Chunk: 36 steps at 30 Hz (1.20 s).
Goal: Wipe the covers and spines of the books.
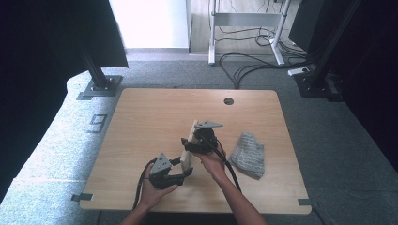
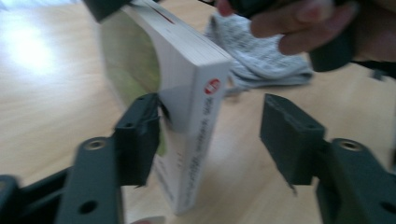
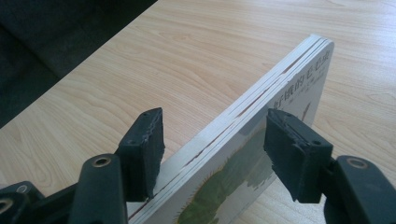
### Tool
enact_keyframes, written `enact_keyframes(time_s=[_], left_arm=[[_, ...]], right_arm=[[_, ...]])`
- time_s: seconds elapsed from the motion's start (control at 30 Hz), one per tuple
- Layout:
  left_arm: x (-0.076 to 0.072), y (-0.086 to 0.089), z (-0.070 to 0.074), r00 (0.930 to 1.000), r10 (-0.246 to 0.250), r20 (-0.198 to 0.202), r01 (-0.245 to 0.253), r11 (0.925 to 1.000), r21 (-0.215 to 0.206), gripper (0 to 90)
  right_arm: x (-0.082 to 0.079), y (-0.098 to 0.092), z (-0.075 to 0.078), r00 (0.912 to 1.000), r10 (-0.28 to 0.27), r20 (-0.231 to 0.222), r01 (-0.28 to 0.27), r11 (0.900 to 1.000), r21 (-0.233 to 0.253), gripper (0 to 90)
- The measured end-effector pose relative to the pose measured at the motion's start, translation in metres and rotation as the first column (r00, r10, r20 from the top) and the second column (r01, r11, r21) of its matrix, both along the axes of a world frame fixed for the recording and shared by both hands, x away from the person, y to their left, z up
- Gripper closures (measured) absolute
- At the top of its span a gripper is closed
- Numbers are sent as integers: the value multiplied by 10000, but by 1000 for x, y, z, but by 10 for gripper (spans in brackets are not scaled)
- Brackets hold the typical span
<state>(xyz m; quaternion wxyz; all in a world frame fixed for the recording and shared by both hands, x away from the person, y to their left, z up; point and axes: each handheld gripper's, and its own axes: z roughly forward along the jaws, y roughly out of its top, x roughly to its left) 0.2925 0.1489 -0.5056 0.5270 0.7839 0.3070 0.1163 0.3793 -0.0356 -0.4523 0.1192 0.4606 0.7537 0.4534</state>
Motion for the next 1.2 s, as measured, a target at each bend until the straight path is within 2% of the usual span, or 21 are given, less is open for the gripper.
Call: enact_keyframes(time_s=[0.13,0.17,0.33,0.37,0.43,0.53,0.77,0.97,1.0,1.2], left_arm=[[-1,4,1,9994,-344,-59,342,9992,-217,339],[-2,6,3,9991,-433,42,434,9987,-268,337],[-2,12,5,9994,-329,108,331,9991,-272,329],[-1,15,5,9998,-122,132,126,9996,-240,329],[0,19,5,9998,92,177,-90,9998,-161,329],[2,22,5,9993,299,207,-298,9995,-42,329],[9,31,3,9957,929,-37,-928,9956,102,332],[14,35,0,9924,1214,-190,-1210,9925,179,339],[15,36,0,9921,1237,-191,-1233,9921,213,339],[19,42,-1,9882,1512,-232,-1507,9884,198,343]], right_arm=[[2,-2,2,9998,173,-64,-173,9998,-123,410],[2,-2,2,9997,207,-88,-208,9997,-159,422],[3,-4,5,9994,332,-113,-336,9987,-393,484],[4,-3,5,9993,356,-70,-360,9971,-677,529],[4,-2,4,9991,397,-120,-407,9951,-903,577],[6,-3,3,9983,531,-221,-548,9948,-863,599],[3,-7,6,9980,624,94,-603,9868,-1500,732],[4,-10,7,9956,906,218,-853,9801,-1790,754],[4,-9,7,9928,1155,315,-1072,9749,-1953,758],[2,-11,7,9847,1673,481,-1530,9637,-2189,762]])
